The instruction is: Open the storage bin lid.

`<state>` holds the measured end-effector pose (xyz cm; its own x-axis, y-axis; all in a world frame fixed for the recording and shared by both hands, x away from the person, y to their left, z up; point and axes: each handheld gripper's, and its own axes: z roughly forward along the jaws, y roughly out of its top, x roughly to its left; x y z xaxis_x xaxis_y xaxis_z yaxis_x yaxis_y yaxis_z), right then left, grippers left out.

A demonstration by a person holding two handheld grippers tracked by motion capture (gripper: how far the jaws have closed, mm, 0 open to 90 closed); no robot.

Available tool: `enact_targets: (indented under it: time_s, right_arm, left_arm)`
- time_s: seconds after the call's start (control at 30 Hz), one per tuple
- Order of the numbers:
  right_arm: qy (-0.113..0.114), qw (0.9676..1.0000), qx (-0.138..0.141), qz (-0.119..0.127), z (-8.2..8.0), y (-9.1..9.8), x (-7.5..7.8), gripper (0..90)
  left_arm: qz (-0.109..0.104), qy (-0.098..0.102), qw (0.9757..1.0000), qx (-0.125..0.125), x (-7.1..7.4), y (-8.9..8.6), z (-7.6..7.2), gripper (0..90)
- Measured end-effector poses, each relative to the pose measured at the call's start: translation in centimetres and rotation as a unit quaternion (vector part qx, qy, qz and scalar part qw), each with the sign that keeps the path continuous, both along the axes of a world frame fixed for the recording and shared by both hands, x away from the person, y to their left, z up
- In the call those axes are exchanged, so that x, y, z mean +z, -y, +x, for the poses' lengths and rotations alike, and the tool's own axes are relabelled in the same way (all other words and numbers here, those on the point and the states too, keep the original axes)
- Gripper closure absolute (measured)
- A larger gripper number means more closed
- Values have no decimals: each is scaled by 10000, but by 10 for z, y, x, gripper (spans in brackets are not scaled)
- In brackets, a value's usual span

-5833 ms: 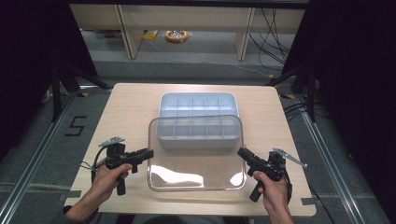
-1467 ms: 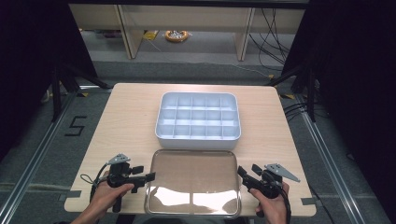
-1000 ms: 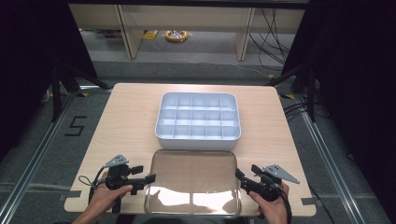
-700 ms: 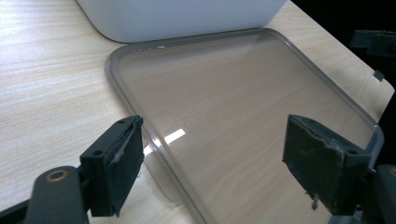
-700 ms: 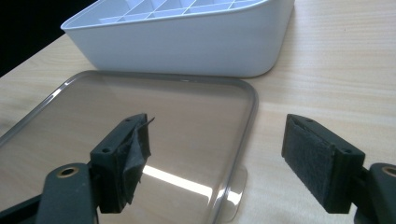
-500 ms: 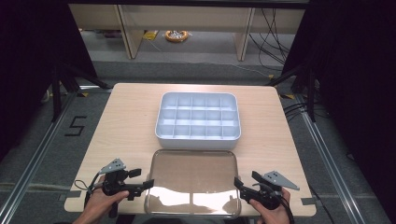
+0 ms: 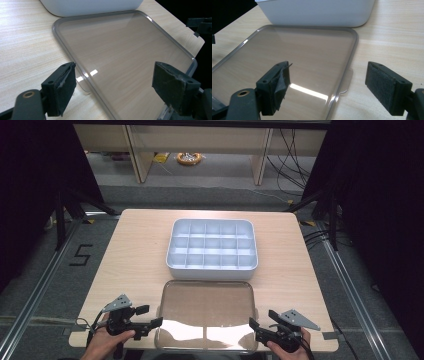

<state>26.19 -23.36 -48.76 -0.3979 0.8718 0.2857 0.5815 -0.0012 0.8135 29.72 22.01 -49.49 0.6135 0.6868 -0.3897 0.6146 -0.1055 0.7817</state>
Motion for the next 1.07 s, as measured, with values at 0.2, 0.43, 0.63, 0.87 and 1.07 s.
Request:
enact_targets:
  time_s: [0.2,0.43,0.63,0.87,1.07]
  right_arm:
    - [93,9998,96,-154,-5,1,-2,202]
    - [-66,10000,30,-10,-11,-2,-2,202]
    - [-134,9999,-8,47,-14,-2,-1,200]
    - [-7,9999,105,44,-11,1,-3,200]
    - [-202,9998,-20,57,-13,1,-2,200]
  left_arm:
    - [-39,8,10000,-3,0,0,-5,191]
    - [-50,36,10000,-31,1,-2,-10,194]
    - [-38,11,10000,-44,2,-2,-13,194]
    - [-51,-10,10000,-24,1,-3,-13,192]
    - [-42,-22,10000,-26,1,-3,-12,192]
